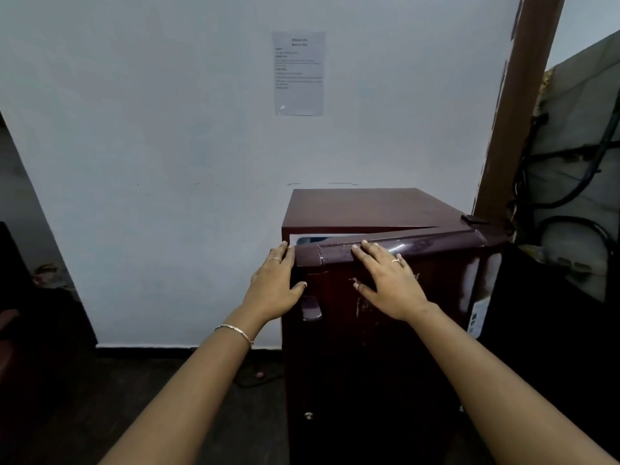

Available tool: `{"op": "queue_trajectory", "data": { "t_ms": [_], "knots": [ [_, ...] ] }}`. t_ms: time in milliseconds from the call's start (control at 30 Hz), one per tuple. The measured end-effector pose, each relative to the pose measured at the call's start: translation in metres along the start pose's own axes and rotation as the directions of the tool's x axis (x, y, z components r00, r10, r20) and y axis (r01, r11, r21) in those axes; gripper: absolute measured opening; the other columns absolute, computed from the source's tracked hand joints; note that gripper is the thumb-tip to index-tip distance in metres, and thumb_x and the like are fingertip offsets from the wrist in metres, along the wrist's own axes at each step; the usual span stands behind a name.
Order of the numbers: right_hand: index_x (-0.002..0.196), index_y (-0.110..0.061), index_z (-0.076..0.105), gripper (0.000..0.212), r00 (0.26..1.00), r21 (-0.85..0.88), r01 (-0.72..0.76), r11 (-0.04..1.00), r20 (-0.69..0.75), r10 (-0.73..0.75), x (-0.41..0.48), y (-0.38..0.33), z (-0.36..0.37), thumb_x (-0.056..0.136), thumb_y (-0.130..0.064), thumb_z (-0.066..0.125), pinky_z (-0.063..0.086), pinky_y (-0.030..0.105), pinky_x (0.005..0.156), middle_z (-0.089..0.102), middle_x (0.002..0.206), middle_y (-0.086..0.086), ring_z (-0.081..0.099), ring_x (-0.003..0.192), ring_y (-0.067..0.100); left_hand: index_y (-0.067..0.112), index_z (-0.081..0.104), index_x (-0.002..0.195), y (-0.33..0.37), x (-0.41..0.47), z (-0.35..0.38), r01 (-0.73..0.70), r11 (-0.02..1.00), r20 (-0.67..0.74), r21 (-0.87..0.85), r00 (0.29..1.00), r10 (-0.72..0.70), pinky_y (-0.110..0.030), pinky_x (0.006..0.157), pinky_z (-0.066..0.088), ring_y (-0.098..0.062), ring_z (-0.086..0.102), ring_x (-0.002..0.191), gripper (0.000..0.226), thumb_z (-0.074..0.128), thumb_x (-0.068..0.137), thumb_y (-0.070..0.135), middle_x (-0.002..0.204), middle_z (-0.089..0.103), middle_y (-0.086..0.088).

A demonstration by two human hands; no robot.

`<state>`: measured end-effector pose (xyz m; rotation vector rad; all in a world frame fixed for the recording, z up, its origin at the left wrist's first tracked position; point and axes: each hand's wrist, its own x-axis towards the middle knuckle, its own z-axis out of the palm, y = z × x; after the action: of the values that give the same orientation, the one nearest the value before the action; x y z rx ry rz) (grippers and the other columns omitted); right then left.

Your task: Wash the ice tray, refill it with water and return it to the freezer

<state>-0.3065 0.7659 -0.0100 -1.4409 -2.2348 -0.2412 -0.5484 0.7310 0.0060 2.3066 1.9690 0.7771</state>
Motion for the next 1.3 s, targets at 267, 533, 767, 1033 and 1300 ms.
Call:
{"op": "queue_trajectory", "data": {
  "t_ms": [267,533,767,1033,1300],
  "knots": [
    [0.154,-0.033,0.005,0.088,1.000,-0.086,0.008,0.996,-0.019,-0.010,0.037,0.006,0.026,0.088,-0.048,0.060,0.011,0.048,0.116,0.009,0.161,-0.007,0.005,0.149,0.014,0.015,-0.001,0.155,-0.018,0.044,0.022,0.047,0.993,-0.022,0.108,0.999,-0.045,-0.048,0.118,0.015,-0.021,0.002,0.149,0.098,0.060,0.087,0.051,0.162,-0.002,-0.002],
    [0.155,-0.031,0.006,0.099,0.999,-0.126,-0.023,0.992,-0.051,0.017,0.064,0.014,0.050,0.081,-0.042,0.072,0.009,0.048,0.114,0.012,0.161,-0.003,0.008,0.149,0.019,0.013,-0.007,0.154,-0.032,0.081,0.043,0.060,0.985,-0.072,0.163,0.996,-0.049,-0.046,0.119,0.010,-0.022,0.000,0.149,0.109,0.066,0.082,0.051,0.162,-0.008,-0.003],
    [0.151,-0.029,0.016,0.111,0.996,-0.156,-0.056,0.986,-0.072,0.045,0.075,0.021,0.071,0.065,-0.035,0.085,0.004,0.045,0.107,0.027,0.154,0.002,0.016,0.142,0.021,0.011,-0.009,0.153,-0.034,0.088,0.057,0.071,0.976,-0.162,0.204,0.986,-0.038,-0.044,0.119,0.006,-0.023,-0.002,0.149,0.104,0.061,0.087,0.050,0.162,-0.008,-0.004],
    [0.152,-0.029,0.017,0.106,0.996,-0.112,-0.032,0.993,-0.082,0.023,0.076,0.020,0.067,0.069,-0.029,0.083,0.004,0.045,0.108,0.024,0.155,0.002,0.011,0.142,0.020,0.008,-0.009,0.152,-0.030,0.088,0.058,0.112,0.951,-0.182,0.287,0.981,-0.061,-0.048,0.119,0.004,-0.024,-0.003,0.149,0.101,0.056,0.089,0.053,0.162,-0.007,-0.007],
    [0.154,-0.027,0.007,0.086,0.998,-0.039,0.031,0.999,0.052,-0.029,0.070,0.015,0.033,0.089,-0.036,0.062,0.008,0.049,0.115,0.007,0.161,-0.002,0.005,0.148,0.021,0.009,-0.002,0.153,-0.016,0.087,0.050,0.184,0.967,-0.138,0.177,0.977,-0.161,-0.052,0.118,0.008,-0.028,0.003,0.149,0.103,0.064,0.084,0.045,0.162,0.000,-0.008]
  ]
}}
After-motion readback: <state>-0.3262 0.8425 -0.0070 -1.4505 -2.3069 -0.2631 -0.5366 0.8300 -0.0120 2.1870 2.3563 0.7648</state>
